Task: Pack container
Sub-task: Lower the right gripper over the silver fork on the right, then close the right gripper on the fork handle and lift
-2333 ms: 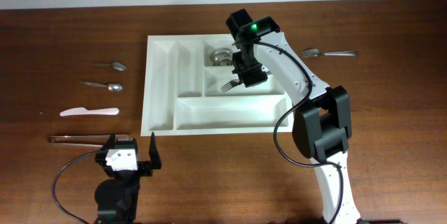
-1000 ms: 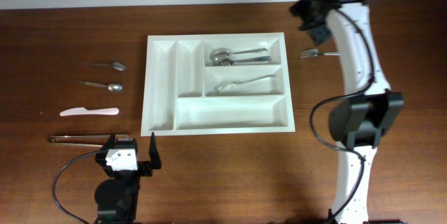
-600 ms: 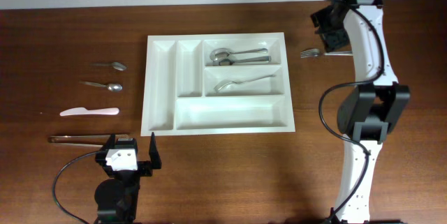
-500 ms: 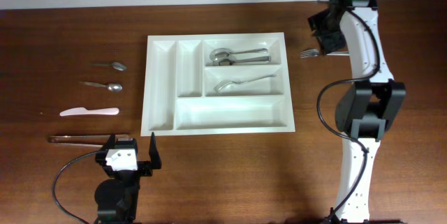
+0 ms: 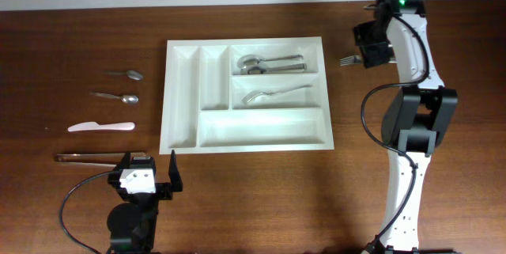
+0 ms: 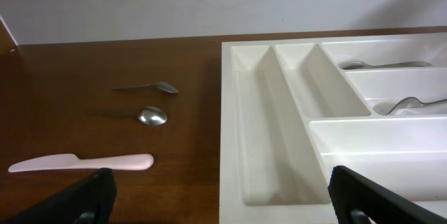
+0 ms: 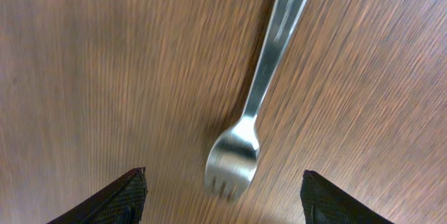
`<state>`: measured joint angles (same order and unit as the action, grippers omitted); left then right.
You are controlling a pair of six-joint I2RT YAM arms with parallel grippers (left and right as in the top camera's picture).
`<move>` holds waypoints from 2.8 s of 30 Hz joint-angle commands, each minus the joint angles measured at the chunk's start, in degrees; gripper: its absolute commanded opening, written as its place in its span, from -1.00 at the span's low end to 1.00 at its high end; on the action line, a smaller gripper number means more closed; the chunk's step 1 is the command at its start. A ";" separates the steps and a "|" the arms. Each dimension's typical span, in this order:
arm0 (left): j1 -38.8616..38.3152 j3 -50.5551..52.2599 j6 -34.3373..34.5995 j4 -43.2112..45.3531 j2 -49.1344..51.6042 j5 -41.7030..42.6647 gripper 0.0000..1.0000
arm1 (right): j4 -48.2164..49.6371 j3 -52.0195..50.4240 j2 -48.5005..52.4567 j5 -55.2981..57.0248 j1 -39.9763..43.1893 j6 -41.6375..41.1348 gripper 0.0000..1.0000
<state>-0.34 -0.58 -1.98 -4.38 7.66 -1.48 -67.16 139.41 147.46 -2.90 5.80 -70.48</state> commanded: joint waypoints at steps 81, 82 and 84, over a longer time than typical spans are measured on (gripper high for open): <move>0.02 0.00 -0.68 -0.42 -0.39 0.83 0.99 | -12.87 11.67 -1.33 -8.13 0.90 24.70 -0.92; 0.02 0.00 -0.68 -0.42 -0.39 0.81 0.99 | -12.87 11.67 -1.79 -8.15 0.57 25.33 -0.92; 0.02 0.00 -0.68 -0.42 -0.39 0.81 0.99 | -12.98 11.67 -2.78 -8.33 0.11 26.25 -0.92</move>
<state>-0.34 -0.58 -1.98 -4.38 7.66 -1.48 -79.99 150.21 149.32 -10.24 7.07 -47.48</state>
